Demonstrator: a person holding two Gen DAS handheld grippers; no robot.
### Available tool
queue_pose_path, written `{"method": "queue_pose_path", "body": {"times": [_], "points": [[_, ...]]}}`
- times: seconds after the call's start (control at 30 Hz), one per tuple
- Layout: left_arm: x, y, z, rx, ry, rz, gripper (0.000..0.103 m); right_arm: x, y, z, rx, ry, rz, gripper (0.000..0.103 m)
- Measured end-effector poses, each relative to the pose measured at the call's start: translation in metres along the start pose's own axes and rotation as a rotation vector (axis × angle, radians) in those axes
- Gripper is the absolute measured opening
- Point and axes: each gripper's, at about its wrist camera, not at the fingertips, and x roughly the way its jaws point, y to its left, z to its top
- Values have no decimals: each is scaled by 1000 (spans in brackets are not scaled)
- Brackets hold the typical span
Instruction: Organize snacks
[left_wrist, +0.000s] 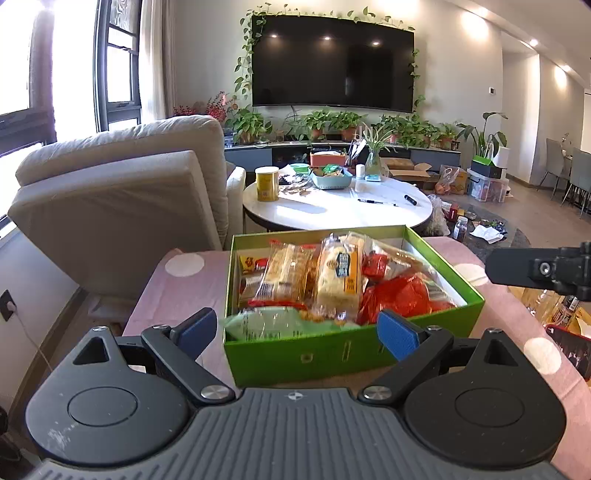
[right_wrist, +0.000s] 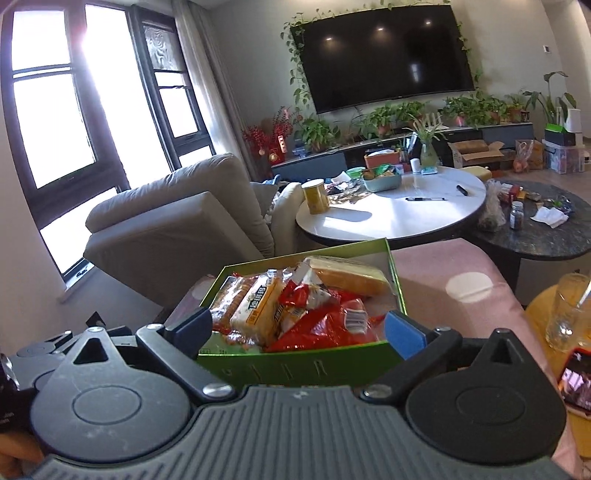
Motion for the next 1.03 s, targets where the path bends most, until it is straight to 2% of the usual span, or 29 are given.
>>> {"method": "queue_pose_path", "body": {"times": [0.47,0.63,1.03], "points": [[-24,8,-18,-27,12,6,93,-13,8,-28,14,53,-19,80],[-30,14,-20,-45,11,24,93,-19,17,-30,-2,43,-18,80],[-41,18,-22,-44,-20,6,93,-26,31,-34,-45,37,-10,80]]}}
